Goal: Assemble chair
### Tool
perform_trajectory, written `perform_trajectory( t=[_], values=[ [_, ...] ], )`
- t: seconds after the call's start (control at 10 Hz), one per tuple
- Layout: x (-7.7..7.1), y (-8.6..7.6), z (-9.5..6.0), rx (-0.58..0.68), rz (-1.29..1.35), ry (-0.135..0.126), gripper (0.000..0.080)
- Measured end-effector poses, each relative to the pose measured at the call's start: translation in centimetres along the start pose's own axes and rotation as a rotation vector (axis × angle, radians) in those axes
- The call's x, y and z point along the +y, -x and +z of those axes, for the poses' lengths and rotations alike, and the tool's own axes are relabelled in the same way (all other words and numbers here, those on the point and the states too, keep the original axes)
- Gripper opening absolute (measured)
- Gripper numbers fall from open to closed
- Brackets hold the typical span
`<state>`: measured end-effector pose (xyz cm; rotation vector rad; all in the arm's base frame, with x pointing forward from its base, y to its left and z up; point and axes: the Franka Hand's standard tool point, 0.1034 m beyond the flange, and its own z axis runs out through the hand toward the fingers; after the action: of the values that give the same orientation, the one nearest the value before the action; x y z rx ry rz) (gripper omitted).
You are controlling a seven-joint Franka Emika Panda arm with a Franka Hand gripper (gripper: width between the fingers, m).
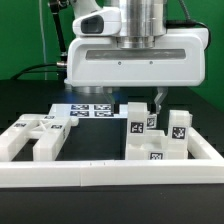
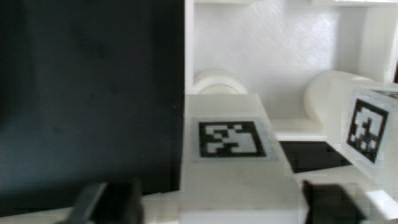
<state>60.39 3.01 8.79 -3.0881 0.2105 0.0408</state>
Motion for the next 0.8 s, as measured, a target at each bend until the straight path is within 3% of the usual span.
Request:
perform_trajectory(
  t=[0.1,0.4,0.8],
  values=[
    [0.0,-0.01,0.0,0.0,0.0,0.0,0.029],
    [0.01,-0.03,-0.02,0.002,0.027,0.0,0.0291],
    [-0.49,0.05,0.02,0.035,0.437,-0.005,0.0291]
  ],
)
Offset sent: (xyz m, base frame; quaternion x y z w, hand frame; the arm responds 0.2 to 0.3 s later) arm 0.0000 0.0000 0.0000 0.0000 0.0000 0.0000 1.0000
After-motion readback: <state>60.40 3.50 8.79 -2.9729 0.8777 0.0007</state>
